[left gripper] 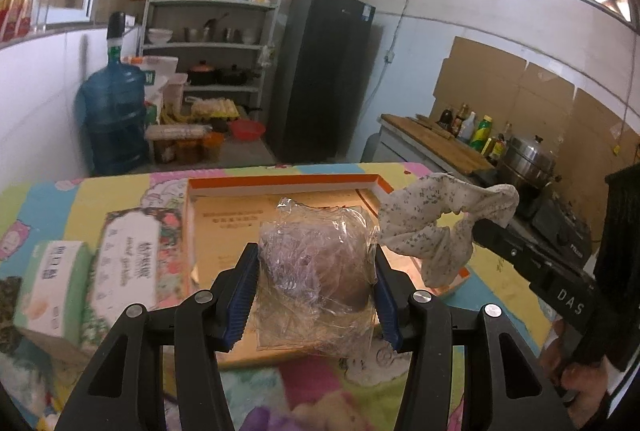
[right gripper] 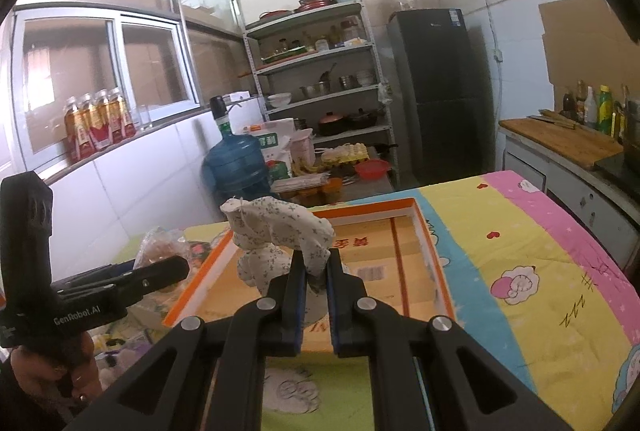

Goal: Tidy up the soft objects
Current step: 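Carry the bag and the cloth with both grippers over the orange-rimmed box, then open the right gripper dropping the cloth while the left gripper releases the bag into the box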

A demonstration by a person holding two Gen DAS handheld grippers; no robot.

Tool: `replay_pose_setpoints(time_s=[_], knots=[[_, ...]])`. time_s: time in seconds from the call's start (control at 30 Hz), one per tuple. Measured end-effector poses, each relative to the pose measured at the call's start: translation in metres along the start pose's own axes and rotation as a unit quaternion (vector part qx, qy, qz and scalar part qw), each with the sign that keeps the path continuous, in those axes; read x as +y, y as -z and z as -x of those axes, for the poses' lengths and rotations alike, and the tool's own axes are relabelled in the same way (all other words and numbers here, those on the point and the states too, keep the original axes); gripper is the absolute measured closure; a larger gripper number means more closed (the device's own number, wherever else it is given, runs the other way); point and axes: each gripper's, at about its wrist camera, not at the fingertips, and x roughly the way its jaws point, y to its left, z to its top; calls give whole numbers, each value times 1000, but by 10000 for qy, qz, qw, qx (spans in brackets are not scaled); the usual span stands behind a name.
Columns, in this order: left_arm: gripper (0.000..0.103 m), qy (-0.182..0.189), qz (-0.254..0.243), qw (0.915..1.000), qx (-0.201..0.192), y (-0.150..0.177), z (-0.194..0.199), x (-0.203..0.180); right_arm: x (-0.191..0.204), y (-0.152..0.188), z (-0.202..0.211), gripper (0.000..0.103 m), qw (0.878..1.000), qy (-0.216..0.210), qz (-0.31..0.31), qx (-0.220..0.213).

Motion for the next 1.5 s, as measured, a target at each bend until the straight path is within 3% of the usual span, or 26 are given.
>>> replay_pose_setpoints(time_s=[0.5, 1.03, 1.1, 1.17, 1.33, 1.5], knots=[[49, -206, 207, 9974, 659, -18, -75, -6, -39, 1, -56, 93, 9990, 96, -150, 399], [48, -164, 414, 9853, 1650, -1, -133, 7, -45, 14, -85, 92, 9959, 118, -197, 870], [48, -138, 440, 9833, 1759, 1, -138, 8, -43, 14, -87, 89, 9953, 195, -159, 930], [47, -131, 426, 9806, 1907, 5, -142, 8, -42, 16, -89, 80, 9947, 271, -138, 982], [36, -157, 369, 9827, 1811, 6, -138, 4, -43, 16, -84, 77, 9953, 305, -162, 906], [32, -98, 438, 9850, 1665, 6, -128, 3, -44, 15, -79, 73, 9961, 321, -166, 810]])
